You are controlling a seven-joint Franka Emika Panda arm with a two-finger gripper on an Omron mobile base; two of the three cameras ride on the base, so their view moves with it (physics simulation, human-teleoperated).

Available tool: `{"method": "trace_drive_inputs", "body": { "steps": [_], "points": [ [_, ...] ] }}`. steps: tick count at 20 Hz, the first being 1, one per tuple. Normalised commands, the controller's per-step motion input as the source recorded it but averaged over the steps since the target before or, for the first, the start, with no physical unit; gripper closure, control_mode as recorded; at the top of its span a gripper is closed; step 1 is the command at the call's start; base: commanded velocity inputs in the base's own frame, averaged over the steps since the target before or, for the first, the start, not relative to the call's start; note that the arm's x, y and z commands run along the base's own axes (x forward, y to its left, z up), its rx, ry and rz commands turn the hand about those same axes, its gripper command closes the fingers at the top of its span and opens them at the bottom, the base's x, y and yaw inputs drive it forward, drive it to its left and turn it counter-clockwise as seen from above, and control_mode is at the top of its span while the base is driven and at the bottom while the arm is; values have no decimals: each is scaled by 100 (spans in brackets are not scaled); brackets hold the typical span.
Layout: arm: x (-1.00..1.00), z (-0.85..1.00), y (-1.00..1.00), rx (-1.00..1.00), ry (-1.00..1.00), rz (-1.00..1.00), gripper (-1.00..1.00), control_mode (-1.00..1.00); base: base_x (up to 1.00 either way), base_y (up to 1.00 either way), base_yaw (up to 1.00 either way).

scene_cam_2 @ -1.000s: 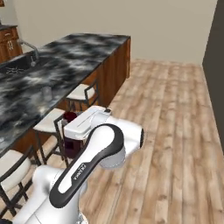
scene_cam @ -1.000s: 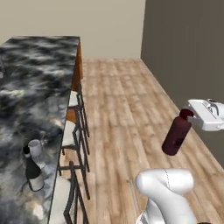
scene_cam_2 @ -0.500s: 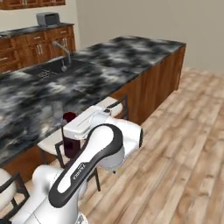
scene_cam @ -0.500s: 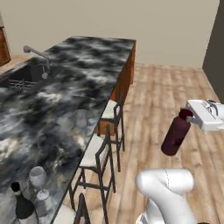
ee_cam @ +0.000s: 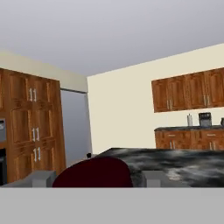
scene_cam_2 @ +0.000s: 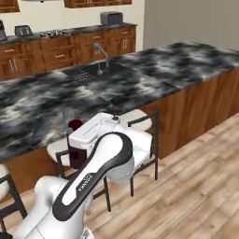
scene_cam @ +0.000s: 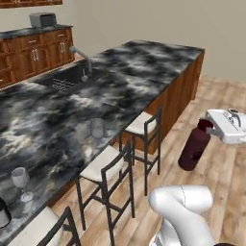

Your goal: There is a wine glass and glass cup on the dining counter. Place the wine bottle next to the wine glass and the juice bottle next to the glass cup.

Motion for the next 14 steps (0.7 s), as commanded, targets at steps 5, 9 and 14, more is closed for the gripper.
{"method": "trace_drive_inputs", "body": {
  "steps": [5,9,14],
  "points": [
    [0,0,0,0,0,0,100,100,16,-49,71],
    [0,0,0,0,0,0,100,100,26,-75,61],
    [0,0,0,0,0,0,100,100,36,-78,57]
  ]
}}
